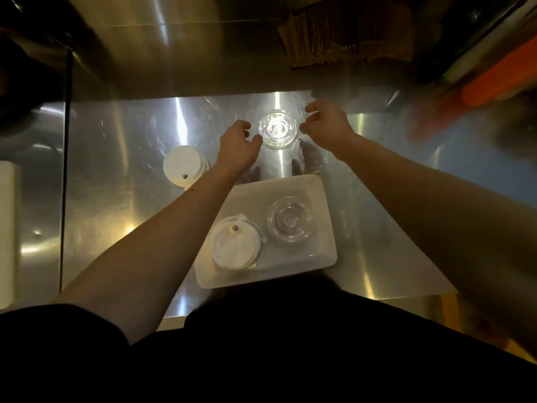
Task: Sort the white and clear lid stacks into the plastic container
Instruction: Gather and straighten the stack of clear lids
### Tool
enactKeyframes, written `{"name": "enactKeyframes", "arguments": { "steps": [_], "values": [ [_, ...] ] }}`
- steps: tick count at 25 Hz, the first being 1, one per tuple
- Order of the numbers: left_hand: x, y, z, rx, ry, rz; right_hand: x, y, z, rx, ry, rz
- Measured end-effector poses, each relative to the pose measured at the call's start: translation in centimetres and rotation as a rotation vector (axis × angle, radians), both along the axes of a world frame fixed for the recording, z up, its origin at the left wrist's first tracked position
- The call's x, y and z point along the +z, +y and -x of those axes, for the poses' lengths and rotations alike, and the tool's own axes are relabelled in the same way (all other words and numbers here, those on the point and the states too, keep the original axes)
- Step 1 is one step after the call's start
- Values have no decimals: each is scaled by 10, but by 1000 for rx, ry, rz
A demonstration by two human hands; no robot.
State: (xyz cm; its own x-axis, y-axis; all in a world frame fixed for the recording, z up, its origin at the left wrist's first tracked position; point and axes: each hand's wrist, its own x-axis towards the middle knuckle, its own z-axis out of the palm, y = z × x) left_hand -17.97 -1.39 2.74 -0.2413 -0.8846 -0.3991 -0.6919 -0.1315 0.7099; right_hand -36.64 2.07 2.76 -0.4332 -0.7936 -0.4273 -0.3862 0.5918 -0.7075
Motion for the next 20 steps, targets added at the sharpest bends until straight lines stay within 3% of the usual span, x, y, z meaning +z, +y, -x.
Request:
{"name": "enactKeyframes", "arguments": {
  "steps": [12,20],
  "values": [
    [-25,-24,21,30,2,-134,-42,-39,8,133,71,-91],
    [-21,-29,27,110,39,-135,-41,-43,4,77,18,-91]
  ]
}}
